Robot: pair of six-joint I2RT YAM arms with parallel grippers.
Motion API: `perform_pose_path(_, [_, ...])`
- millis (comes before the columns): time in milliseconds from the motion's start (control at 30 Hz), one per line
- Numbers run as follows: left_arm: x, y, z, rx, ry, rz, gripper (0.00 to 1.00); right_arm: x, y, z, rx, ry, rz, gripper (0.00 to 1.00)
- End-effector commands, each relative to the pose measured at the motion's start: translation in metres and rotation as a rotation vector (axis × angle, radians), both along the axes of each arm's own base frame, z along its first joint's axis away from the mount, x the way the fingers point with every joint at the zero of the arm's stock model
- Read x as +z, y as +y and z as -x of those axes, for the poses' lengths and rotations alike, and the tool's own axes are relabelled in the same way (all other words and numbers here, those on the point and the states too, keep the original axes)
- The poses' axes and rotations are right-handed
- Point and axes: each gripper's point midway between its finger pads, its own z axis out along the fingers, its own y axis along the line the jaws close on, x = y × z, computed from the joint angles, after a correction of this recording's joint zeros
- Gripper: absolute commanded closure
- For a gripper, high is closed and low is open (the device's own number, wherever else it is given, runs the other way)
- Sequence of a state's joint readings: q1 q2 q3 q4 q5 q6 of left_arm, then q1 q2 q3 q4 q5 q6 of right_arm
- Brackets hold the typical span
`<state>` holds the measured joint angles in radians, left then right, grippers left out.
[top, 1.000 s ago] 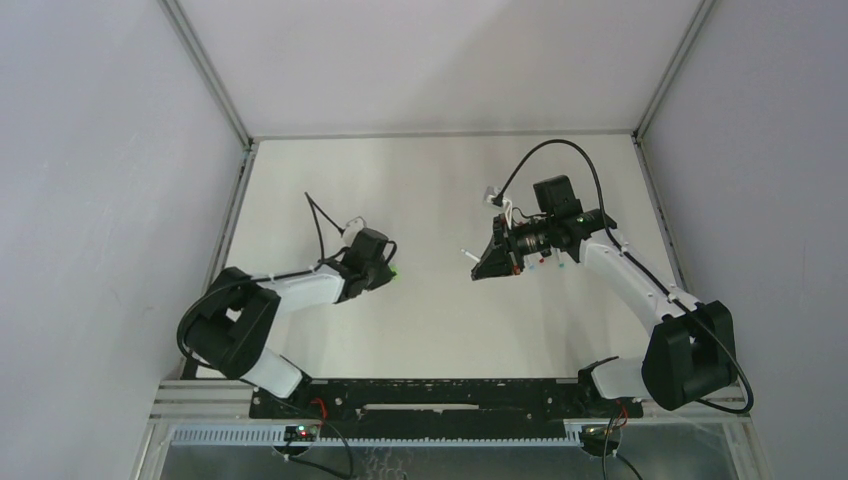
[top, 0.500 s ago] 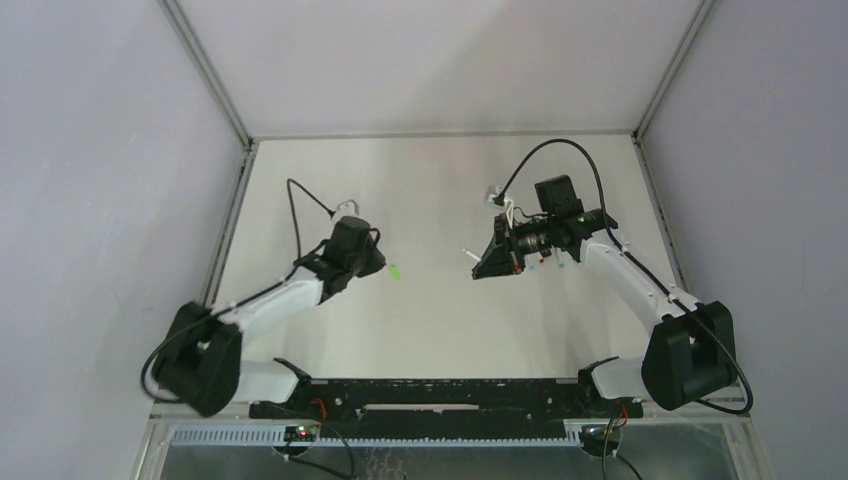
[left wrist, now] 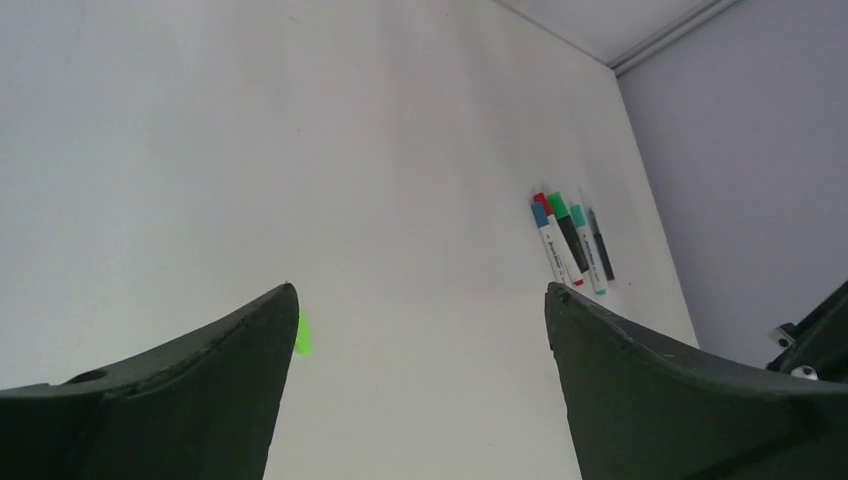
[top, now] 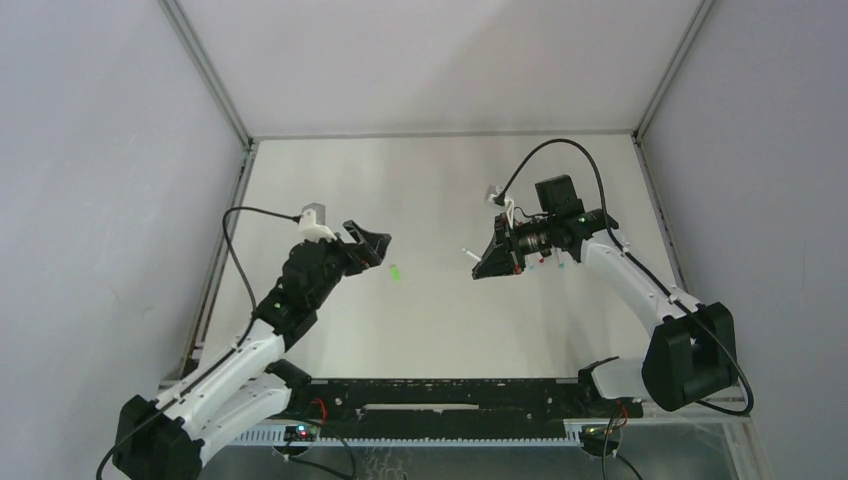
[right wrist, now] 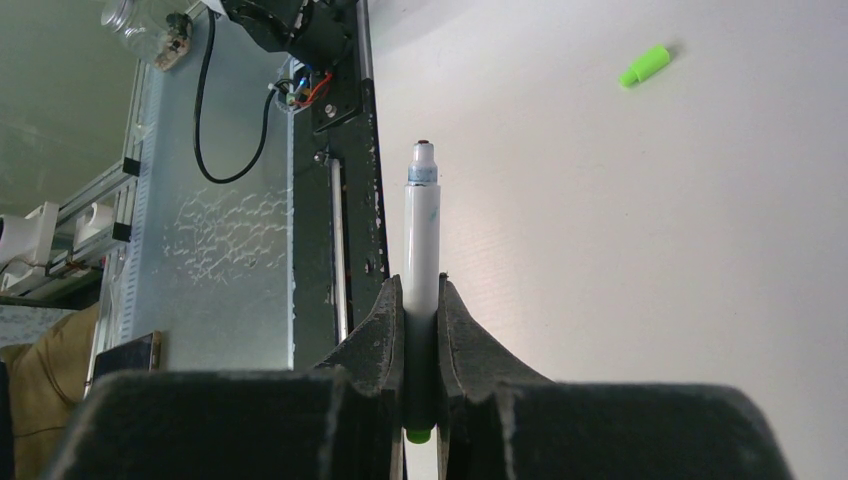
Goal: Insert the pens into the pen caps
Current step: Insert the pen cap onto the pen.
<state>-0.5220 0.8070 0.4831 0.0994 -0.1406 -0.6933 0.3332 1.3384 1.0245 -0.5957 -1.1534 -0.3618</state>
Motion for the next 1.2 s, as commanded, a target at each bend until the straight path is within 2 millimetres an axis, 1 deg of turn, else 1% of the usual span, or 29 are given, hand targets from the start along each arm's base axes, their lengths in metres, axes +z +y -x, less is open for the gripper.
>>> perform_pose_path(0, [-0.022,-0.008,-0.004,0.009,0.09,0.066,0.07,0.026,0.0,-0.004,0.009,-0.095,-0.042,1.0])
perform_pose_path(33, [-0.034,-0.008,-0.007,0.024,0.139,0.053,0.11,0.026,0.0,-0.004,0.008,-0.096,-0.041,1.0])
perform_pose_path(67, [-0.039,-0.007,-0.009,0.047,0.176,0.046,0.13,0.027,0.0,-0.004,0.008,-0.096,-0.041,1.0])
perform_pose_path(100, [-0.05,-0.004,-0.012,0.078,0.231,0.02,0.17,0.026,0.0,-0.004,0.007,-0.094,-0.041,1.0])
perform_pose_path(133, [-0.067,-0.002,-0.014,0.11,0.309,-0.023,0.19,0.027,-0.001,-0.004,0.006,-0.097,-0.041,1.0])
perform_pose_path(167, [-0.073,0.002,-0.014,0.144,0.361,-0.057,0.23,0.027,-0.001,-0.004,0.006,-0.097,-0.041,1.0])
perform_pose_path(200, [-0.088,0.001,-0.014,0.164,0.431,-0.118,0.3,0.027,-0.001,-0.004,0.006,-0.097,-0.041,1.0])
perform_pose_path(233, [-0.097,0.001,-0.015,0.186,0.477,-0.176,0.37,0.027,-0.001,-0.004,0.006,-0.096,-0.041,1.0])
perform_pose_path(267, [-0.104,0.0,-0.015,0.199,0.514,-0.239,0.4,0.027,-0.001,-0.004,0.006,-0.098,-0.042,1.0])
perform_pose_path(300, [-0.112,0.003,-0.014,0.221,0.555,-0.321,0.41,0.027,-0.001,-0.004,0.006,-0.098,-0.042,1.0])
perform_pose_path(367, [-0.121,-0.003,-0.018,0.229,0.594,-0.419,0.41,0.027,-0.001,-0.004,0.006,-0.098,-0.042,1.0])
perform_pose_path(500, [-0.141,-0.011,-0.023,0.231,0.676,-0.552,0.46,0.027,-0.001,-0.004,0.004,-0.098,-0.042,1.0])
perform_pose_path(633, [-0.157,-0.021,-0.031,0.204,0.729,-0.61,0.53,0.028,-0.001,-0.004,0.004,-0.098,-0.043,1.0])
perform_pose_path(667, [-0.159,-0.023,-0.033,0.197,0.737,-0.616,0.56,0.028,-0.001,-0.004,0.005,-0.098,-0.043,1.0])
perform_pose_path(800, [-0.164,-0.027,-0.036,0.193,0.749,-0.621,0.57,0.028,-0.002,-0.004,0.002,-0.102,-0.044,1.0])
perform_pose_path(867, [-0.167,-0.029,-0.037,0.186,0.757,-0.622,0.59,0.028,-0.002,-0.004,0.004,-0.099,-0.045,1.0])
perform_pose_path(900, [-0.169,-0.03,-0.037,0.181,0.762,-0.625,0.64,0.028,-0.002,-0.004,0.006,-0.101,-0.046,1.0])
perform_pose_path(1000, [-0.174,-0.033,-0.038,0.169,0.778,-0.632,0.7,0.028,-0.002,-0.004,0.005,-0.101,-0.046,1.0])
perform_pose_path(1167, [-0.182,-0.034,-0.031,0.146,0.816,-0.639,0.74,0.03,-0.003,-0.003,0.004,-0.106,-0.049,1.0])
